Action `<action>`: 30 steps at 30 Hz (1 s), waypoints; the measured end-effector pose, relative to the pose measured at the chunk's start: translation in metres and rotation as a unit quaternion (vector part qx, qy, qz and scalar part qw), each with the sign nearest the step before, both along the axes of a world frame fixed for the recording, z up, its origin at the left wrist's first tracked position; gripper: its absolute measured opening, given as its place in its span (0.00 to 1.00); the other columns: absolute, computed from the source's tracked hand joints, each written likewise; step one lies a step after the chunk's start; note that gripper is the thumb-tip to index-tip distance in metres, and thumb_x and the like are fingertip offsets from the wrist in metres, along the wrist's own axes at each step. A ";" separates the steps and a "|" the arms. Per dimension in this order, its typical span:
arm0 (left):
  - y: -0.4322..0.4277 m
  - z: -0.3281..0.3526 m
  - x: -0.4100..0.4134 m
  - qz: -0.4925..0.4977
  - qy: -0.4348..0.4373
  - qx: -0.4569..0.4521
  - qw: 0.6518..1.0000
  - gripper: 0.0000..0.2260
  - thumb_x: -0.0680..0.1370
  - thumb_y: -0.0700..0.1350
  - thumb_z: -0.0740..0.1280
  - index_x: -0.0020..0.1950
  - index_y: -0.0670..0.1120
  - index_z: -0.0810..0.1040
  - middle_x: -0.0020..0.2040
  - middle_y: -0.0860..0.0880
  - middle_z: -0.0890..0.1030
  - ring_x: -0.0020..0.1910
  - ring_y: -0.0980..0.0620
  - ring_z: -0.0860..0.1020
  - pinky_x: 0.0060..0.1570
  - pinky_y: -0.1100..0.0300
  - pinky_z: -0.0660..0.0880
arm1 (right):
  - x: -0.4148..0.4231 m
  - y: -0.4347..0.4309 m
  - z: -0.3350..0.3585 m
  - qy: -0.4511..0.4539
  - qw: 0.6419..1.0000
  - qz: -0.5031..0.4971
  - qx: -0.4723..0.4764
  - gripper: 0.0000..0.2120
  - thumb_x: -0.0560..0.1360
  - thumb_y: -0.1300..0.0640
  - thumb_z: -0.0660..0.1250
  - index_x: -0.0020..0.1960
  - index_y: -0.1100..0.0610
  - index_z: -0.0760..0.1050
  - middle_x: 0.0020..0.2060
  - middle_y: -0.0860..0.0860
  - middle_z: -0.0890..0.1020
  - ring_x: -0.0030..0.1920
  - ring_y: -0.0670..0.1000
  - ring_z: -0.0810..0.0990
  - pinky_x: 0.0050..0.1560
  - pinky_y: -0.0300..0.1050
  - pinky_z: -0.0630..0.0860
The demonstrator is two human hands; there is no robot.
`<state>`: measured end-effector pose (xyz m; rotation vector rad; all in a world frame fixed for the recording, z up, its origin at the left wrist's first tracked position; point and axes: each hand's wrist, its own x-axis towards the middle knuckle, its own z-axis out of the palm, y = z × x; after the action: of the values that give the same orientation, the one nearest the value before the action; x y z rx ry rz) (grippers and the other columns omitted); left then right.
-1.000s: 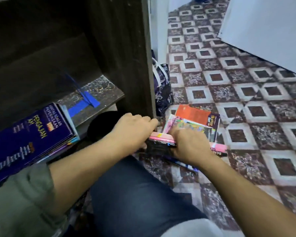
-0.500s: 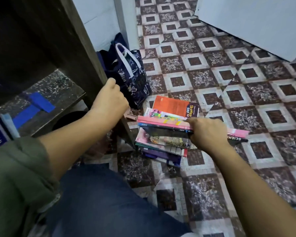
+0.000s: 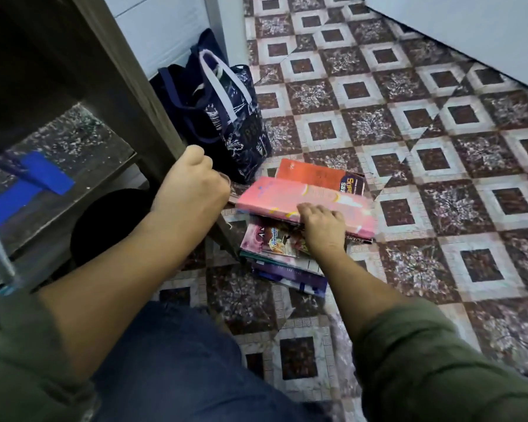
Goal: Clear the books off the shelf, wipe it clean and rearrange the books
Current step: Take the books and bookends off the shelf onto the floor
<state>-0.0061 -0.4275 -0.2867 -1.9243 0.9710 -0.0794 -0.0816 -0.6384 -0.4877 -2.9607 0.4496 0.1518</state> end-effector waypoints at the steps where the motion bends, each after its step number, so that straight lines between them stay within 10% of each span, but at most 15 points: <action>1: 0.001 -0.002 0.001 -0.007 0.017 0.002 1.000 0.10 0.65 0.40 0.56 0.28 0.48 0.56 0.26 0.52 0.51 0.31 0.52 0.62 0.41 0.56 0.54 | -0.006 0.002 -0.013 0.052 0.998 0.017 0.002 0.28 0.76 0.63 0.64 0.74 0.54 0.61 0.72 0.52 0.68 0.70 0.55 0.67 0.66 0.53 0.66; 10: -0.004 -0.013 0.004 -0.045 0.007 -0.053 0.998 0.10 0.69 0.37 0.56 0.31 0.51 0.65 0.28 0.52 0.59 0.34 0.51 0.63 0.43 0.59 0.63 | -0.031 0.008 -0.046 0.187 0.979 0.031 0.073 0.41 0.78 0.57 0.66 0.79 0.52 0.41 0.79 0.49 0.44 0.78 0.54 0.46 0.77 0.51 0.52; 17: 0.057 -0.011 0.003 -0.284 0.053 -0.325 0.901 0.15 0.80 0.34 0.54 0.45 0.44 0.80 0.45 0.46 0.81 0.43 0.45 0.78 0.63 0.49 0.67 | -0.015 0.050 0.047 0.211 0.969 0.056 0.120 0.21 0.75 0.44 0.67 0.63 0.54 0.73 0.57 0.55 0.79 0.55 0.58 0.78 0.50 0.47 0.74; 22: 0.176 0.000 0.002 -0.057 0.019 -0.420 0.906 0.07 0.73 0.44 0.65 0.49 0.43 0.79 0.43 0.43 0.80 0.41 0.41 0.78 0.46 0.47 0.70 | 0.001 0.128 0.121 0.102 0.971 0.153 0.156 0.18 0.75 0.49 0.65 0.64 0.52 0.73 0.58 0.56 0.79 0.57 0.60 0.78 0.53 0.50 0.75; 30: 0.349 0.025 -0.060 0.417 -0.012 -0.387 0.822 0.38 0.64 0.55 0.78 0.70 0.46 0.70 0.65 0.42 0.73 0.61 0.39 0.72 0.56 0.43 0.71 | 0.040 0.287 0.203 -0.002 0.917 0.359 0.175 0.21 0.75 0.51 0.66 0.67 0.50 0.72 0.63 0.53 0.77 0.62 0.56 0.76 0.57 0.48 0.73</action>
<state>-0.0657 -0.0787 -0.2621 -2.9345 -0.0583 0.0209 -0.0419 -0.3511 -0.2844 -2.6106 -0.6232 0.2653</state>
